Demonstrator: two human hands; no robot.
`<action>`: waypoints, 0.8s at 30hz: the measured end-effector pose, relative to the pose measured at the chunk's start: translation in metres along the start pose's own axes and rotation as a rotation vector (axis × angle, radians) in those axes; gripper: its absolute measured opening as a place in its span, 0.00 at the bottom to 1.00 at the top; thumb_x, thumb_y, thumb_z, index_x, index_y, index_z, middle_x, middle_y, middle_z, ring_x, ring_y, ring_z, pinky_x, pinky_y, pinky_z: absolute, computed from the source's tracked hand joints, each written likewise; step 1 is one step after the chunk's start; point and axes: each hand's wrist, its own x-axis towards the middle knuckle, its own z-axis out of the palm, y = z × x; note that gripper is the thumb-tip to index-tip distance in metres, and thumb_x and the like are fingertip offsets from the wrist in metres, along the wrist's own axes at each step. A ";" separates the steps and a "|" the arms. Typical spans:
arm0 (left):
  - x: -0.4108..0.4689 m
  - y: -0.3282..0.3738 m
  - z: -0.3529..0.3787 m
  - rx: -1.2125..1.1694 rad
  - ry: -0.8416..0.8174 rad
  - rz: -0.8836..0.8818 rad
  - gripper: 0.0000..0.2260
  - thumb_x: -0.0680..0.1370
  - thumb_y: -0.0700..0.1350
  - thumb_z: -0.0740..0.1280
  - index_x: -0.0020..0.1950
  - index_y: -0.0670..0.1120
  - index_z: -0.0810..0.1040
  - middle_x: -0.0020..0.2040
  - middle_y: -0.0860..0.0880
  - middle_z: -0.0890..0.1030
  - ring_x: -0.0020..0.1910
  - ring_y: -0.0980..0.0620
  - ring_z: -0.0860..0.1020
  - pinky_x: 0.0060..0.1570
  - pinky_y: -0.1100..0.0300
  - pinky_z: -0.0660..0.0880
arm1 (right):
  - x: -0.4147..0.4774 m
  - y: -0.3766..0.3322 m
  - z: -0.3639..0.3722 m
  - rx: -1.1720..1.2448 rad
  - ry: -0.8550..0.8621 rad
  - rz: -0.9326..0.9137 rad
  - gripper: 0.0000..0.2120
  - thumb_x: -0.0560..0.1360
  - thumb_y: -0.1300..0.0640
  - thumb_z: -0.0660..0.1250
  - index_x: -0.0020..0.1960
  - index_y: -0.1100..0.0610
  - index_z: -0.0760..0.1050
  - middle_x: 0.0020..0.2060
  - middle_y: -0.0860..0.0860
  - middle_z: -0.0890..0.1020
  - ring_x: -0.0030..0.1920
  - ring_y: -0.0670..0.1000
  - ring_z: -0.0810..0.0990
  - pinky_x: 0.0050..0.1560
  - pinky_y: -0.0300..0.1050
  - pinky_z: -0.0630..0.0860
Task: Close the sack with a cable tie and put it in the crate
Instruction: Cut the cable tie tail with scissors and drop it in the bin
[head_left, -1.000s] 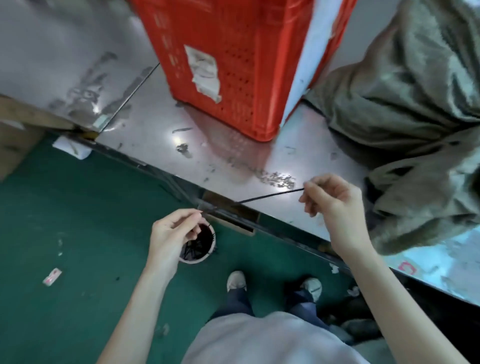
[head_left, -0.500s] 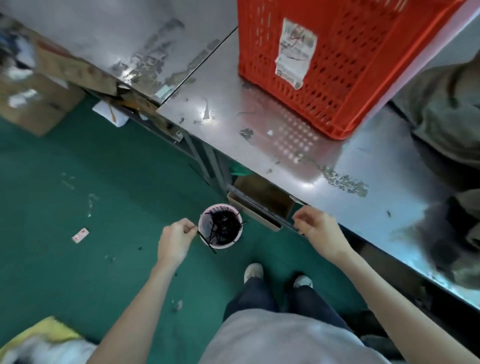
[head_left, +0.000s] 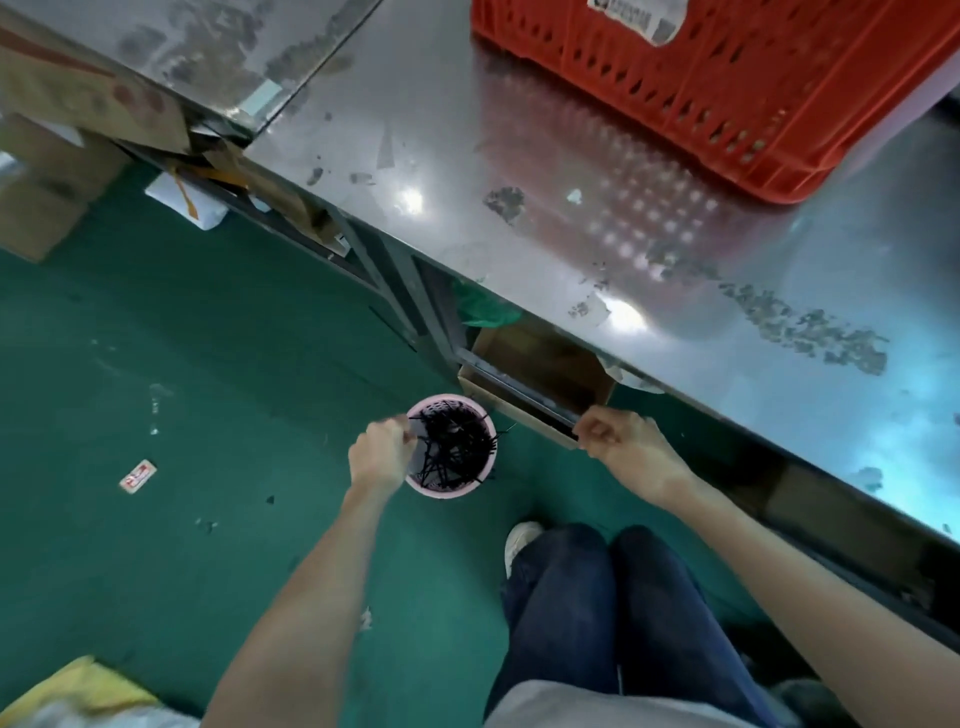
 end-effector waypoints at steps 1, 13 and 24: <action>0.004 -0.001 0.002 0.007 -0.026 -0.005 0.10 0.78 0.44 0.63 0.57 0.44 0.78 0.50 0.38 0.82 0.49 0.37 0.81 0.46 0.49 0.78 | 0.003 0.000 0.000 0.008 0.002 -0.002 0.05 0.76 0.60 0.63 0.48 0.56 0.78 0.43 0.53 0.83 0.46 0.54 0.81 0.44 0.41 0.73; -0.040 0.027 -0.054 -0.385 -0.039 0.031 0.12 0.77 0.39 0.61 0.57 0.45 0.81 0.55 0.42 0.83 0.55 0.42 0.80 0.56 0.55 0.75 | -0.030 -0.041 -0.021 0.098 -0.009 -0.123 0.06 0.77 0.61 0.63 0.49 0.59 0.78 0.41 0.54 0.83 0.46 0.55 0.81 0.45 0.41 0.75; -0.173 0.133 -0.161 -0.773 -0.249 0.330 0.10 0.81 0.40 0.59 0.50 0.44 0.81 0.45 0.46 0.86 0.45 0.51 0.84 0.52 0.56 0.79 | -0.138 -0.063 -0.084 0.434 0.106 -0.190 0.04 0.76 0.61 0.65 0.49 0.58 0.78 0.44 0.52 0.85 0.46 0.49 0.83 0.54 0.45 0.77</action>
